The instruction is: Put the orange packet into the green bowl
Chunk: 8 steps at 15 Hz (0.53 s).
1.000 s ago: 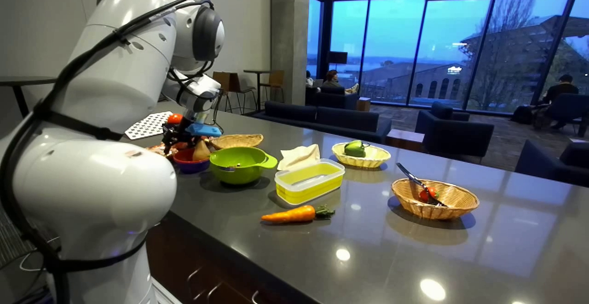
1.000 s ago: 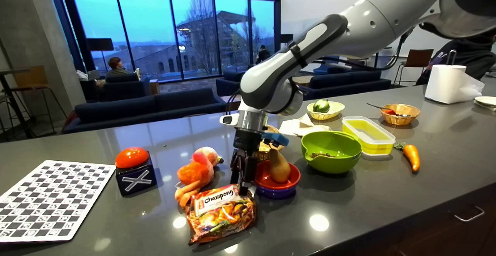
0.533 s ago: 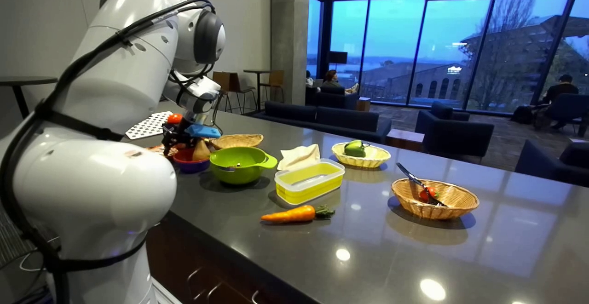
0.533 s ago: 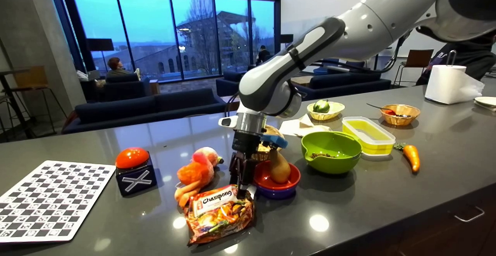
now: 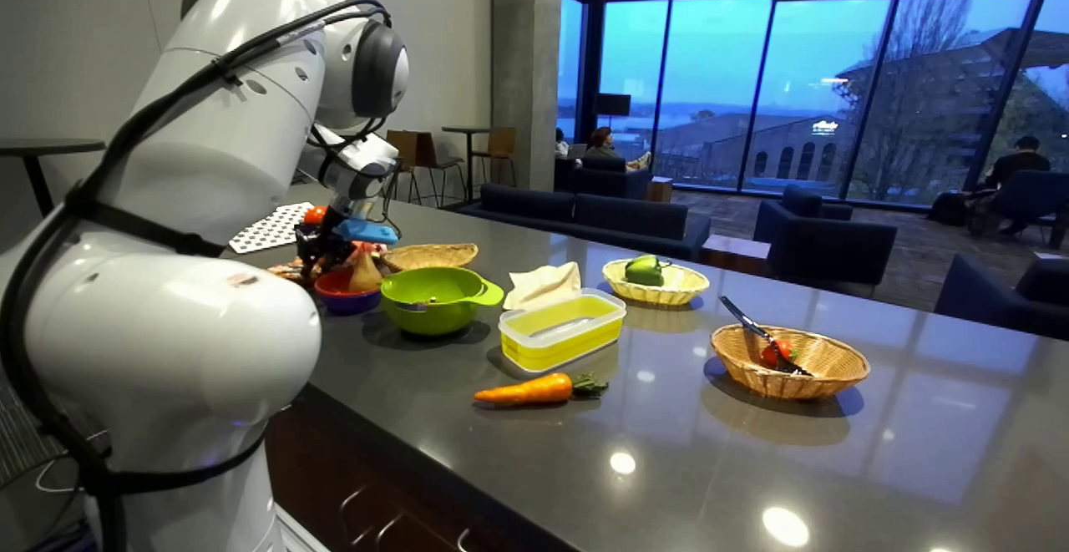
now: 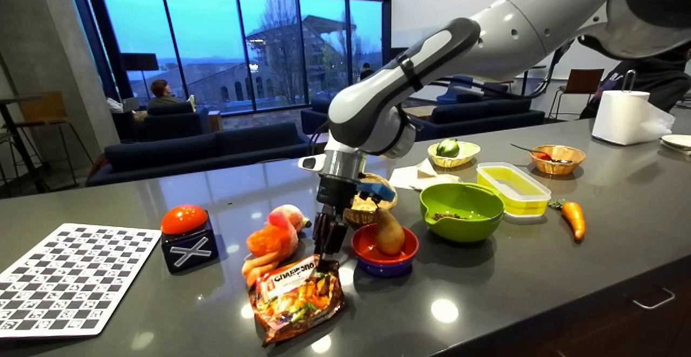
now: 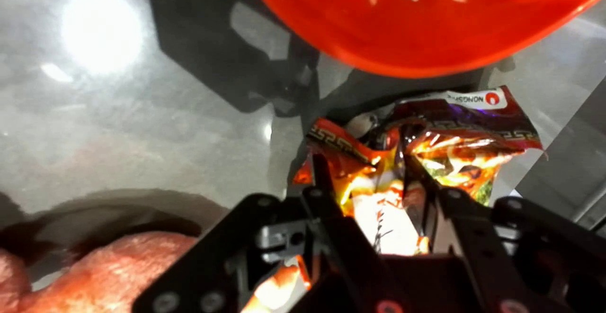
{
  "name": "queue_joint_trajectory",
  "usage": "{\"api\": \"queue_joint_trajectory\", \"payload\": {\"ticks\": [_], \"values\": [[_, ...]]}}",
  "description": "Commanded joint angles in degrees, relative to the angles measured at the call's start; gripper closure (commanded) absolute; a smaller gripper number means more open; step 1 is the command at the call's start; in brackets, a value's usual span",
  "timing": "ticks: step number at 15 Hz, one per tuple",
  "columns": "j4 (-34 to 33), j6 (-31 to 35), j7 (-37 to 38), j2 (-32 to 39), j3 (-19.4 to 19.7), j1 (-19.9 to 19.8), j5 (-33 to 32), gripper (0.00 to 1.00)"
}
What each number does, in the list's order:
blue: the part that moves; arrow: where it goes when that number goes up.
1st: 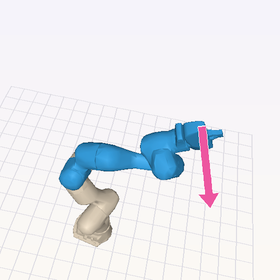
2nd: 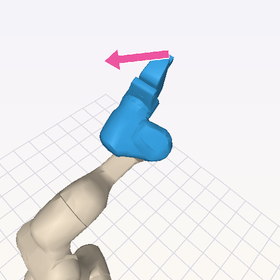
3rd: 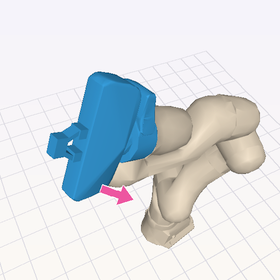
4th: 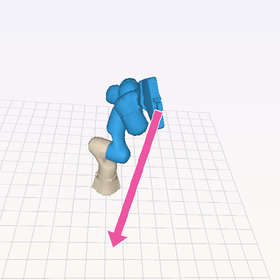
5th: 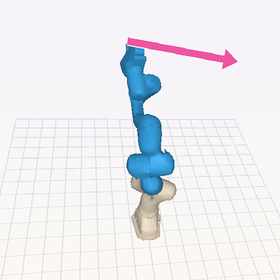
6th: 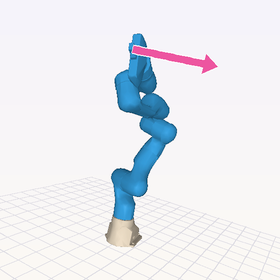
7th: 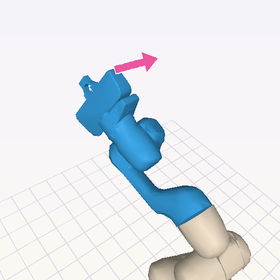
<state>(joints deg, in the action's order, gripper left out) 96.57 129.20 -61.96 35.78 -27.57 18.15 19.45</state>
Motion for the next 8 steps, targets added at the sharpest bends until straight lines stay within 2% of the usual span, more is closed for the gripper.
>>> {"api": "queue_joint_trajectory", "payload": {"ticks": [1, 2, 5, 6, 8], "values": [[-1.0, 0.2, -0.3, 0.8, -0.8, -0.7, 0.4, 0.85], [-1.0, 0.3, -0.4, 0.9, -0.8, -0.7, 0.4, 0.86], [-1.1, 0.4, 0.2, 0.3, -0.8, -0.6, 0.3, 0.97], [-0.9, 0.6, 0.4, 0.1, -0.6, -0.4, 0.0, 0.94], [-0.6, 0.9, 1.1, -0.6, -0.3, -0.2, -0.3, 0.97]]}}
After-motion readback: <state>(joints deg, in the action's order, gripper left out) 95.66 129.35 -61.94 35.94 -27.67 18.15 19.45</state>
